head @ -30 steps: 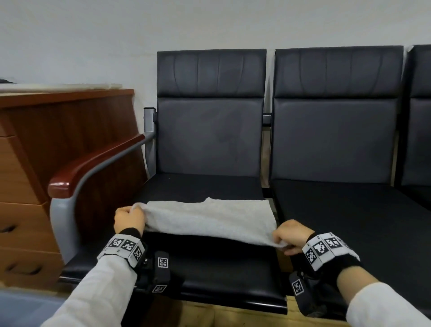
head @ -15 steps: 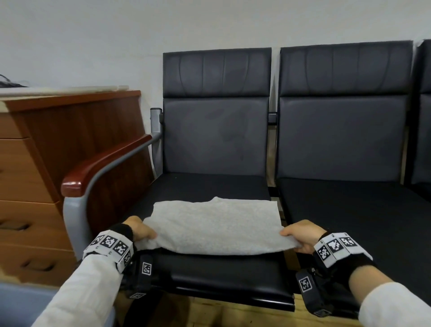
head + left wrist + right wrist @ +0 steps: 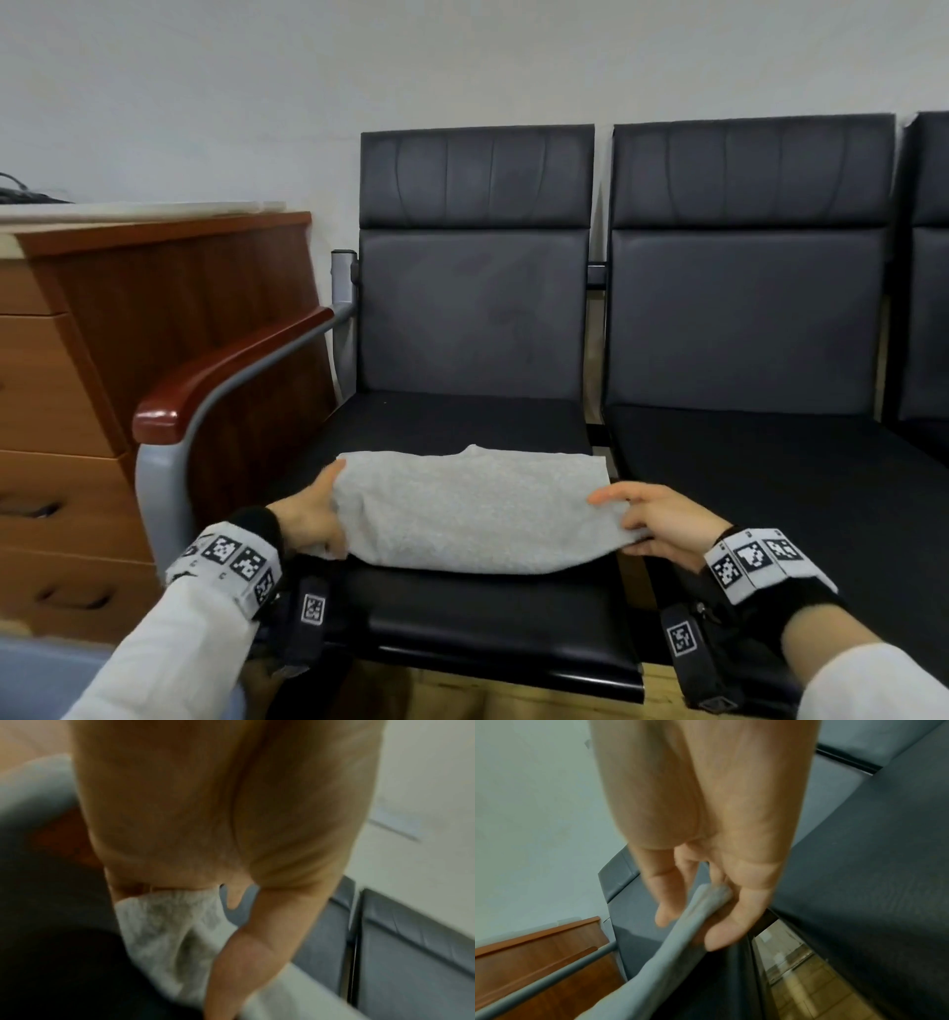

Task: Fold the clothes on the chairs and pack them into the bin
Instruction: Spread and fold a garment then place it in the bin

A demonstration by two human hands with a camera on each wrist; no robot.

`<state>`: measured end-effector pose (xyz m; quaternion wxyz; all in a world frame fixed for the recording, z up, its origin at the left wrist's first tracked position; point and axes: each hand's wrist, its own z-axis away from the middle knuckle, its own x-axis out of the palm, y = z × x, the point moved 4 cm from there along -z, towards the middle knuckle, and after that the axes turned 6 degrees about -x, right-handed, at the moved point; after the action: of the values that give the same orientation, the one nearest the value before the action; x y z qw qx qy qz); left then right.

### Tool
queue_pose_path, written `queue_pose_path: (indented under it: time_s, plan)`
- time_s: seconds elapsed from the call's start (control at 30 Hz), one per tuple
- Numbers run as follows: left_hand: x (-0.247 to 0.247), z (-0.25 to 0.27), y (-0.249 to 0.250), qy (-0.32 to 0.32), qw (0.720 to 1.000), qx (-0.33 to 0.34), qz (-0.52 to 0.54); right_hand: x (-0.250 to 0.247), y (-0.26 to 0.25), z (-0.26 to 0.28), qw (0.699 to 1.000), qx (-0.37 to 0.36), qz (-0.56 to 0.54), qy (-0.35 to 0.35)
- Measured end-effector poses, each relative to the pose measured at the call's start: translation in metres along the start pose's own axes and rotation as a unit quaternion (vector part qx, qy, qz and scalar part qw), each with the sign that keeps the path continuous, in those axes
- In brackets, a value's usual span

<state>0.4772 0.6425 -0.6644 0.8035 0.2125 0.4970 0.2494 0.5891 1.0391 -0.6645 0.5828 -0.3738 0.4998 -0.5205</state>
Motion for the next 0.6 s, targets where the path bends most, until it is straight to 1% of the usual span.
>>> queue_pose_path:
  time_s: [0.03, 0.07, 0.1, 0.13, 0.17, 0.2, 0.23, 0.27, 0.3, 0.33, 0.37, 0.43, 0.47, 0.53, 0.6]
  plan:
    - [0.007, 0.006, 0.002, -0.012, 0.998, 0.004, -0.066, 0.003, 0.000, 0.002, 0.999, -0.004, 0.038, -0.030]
    - [0.012, 0.004, 0.001, -0.007, 0.995, 0.004, -0.104, 0.006, 0.003, 0.004, 0.994, -0.006, 0.093, -0.053]
    - [0.013, 0.006, 0.000, 0.001, 0.993, -0.003, -0.115, 0.009, 0.006, 0.005, 0.987, -0.011, 0.148, -0.068]
    - [0.013, 0.007, 0.001, 0.010, 0.994, 0.002, -0.108, 0.008, 0.008, 0.005, 0.978, -0.019, 0.200, -0.062]
    - [0.009, 0.009, -0.001, 0.032, 0.994, 0.009, -0.106, 0.006, 0.008, 0.004, 0.970, -0.038, 0.236, -0.034]
    - [0.005, 0.013, -0.002, 0.067, 0.991, 0.029, -0.113, 0.001, 0.006, 0.003, 0.966, -0.064, 0.252, 0.011]
    - [-0.003, 0.021, 0.003, 0.101, 0.985, 0.051, -0.132, -0.008, 0.000, 0.004, 0.964, -0.091, 0.243, 0.063]
    - [-0.012, 0.029, 0.008, 0.131, 0.975, 0.082, -0.158, -0.016, -0.009, 0.007, 0.964, -0.115, 0.210, 0.112]
    - [-0.023, 0.038, 0.016, 0.136, 0.966, 0.115, -0.187, -0.025, -0.021, 0.009, 0.961, -0.139, 0.179, 0.158]
    - [-0.035, 0.049, 0.026, 0.123, 0.963, 0.147, -0.190, -0.033, -0.037, 0.013, 0.952, -0.165, 0.162, 0.199]
    - [-0.050, 0.060, 0.038, 0.108, 0.963, 0.175, -0.173, -0.042, -0.054, 0.015, 0.942, -0.188, 0.156, 0.231]
    - [-0.084, 0.084, 0.064, 0.122, 0.966, 0.195, -0.118, -0.057, -0.089, 0.019, 0.923, -0.227, 0.151, 0.272]
    - [-0.099, 0.093, 0.075, 0.137, 0.969, 0.184, -0.089, -0.063, -0.102, 0.019, 0.918, -0.233, 0.151, 0.282]
    - [-0.116, 0.101, 0.088, 0.148, 0.980, 0.123, -0.058, -0.071, -0.118, 0.017, 0.923, -0.207, 0.154, 0.286]
    - [-0.120, 0.102, 0.093, 0.122, 0.988, 0.054, -0.076, -0.072, -0.122, 0.012, 0.933, -0.161, 0.169, 0.275]
